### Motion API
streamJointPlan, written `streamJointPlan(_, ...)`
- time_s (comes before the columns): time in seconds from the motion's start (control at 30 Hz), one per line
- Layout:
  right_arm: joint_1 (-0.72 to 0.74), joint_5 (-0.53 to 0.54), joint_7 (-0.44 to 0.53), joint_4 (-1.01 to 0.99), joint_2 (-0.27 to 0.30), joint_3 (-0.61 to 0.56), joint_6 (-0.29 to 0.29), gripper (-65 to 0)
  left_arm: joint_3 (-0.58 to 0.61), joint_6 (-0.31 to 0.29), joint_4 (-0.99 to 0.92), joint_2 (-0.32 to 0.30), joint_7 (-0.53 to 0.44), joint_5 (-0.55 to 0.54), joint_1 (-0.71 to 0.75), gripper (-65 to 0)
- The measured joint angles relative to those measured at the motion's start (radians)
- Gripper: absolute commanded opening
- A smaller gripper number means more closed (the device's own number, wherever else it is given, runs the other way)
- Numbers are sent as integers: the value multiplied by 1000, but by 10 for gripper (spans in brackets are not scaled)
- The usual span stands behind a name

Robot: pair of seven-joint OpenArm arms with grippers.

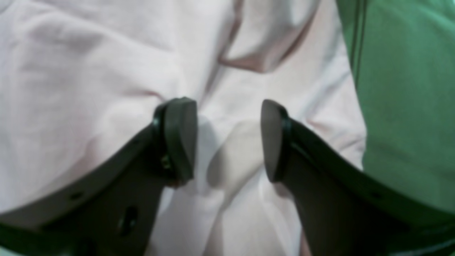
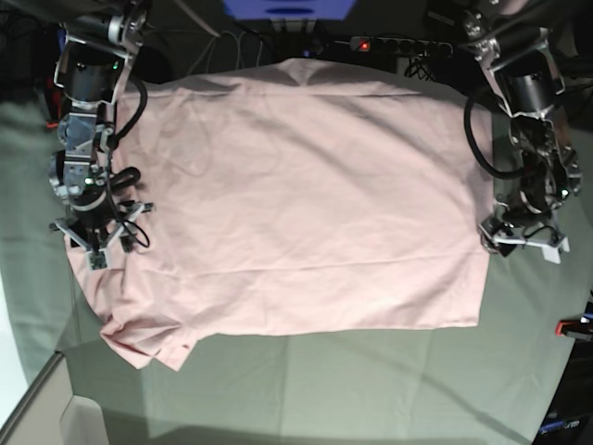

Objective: Layout the t-shirt on the table in an organized manner, then fold the t-shirt properly
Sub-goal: 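Grasp opposite shirt edges with both grippers and pull them apart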

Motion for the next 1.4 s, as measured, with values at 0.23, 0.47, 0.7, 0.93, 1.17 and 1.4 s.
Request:
streamJointPlan(0.23,-2,0,0,0,0,0,0,-381,141,14,34,18,13,8,-2,-372)
streamJointPlan(0.47,-2,0,-2,0,0,0,0,-381,140,25,34,27,14,19,0,-599)
streamJointPlan(0.7,13,-1,-3,-2,3,0,0,-380,147,18,18,34,64,8,-39,-648)
streamJointPlan(0.93,82,-5,-5,-3,4,0,-1,-379,153,19,-8,10,111,19,-126,-648)
streamJointPlan(1.17,158,-3,-6,-5,48,66,-3,-379,156,10,-189,-26,38,7,-360,-648)
streamJointPlan(1.4,206,-3,3,-200,112,160,-2,-379,156,18,-264,-42,-36,15,-373,-648)
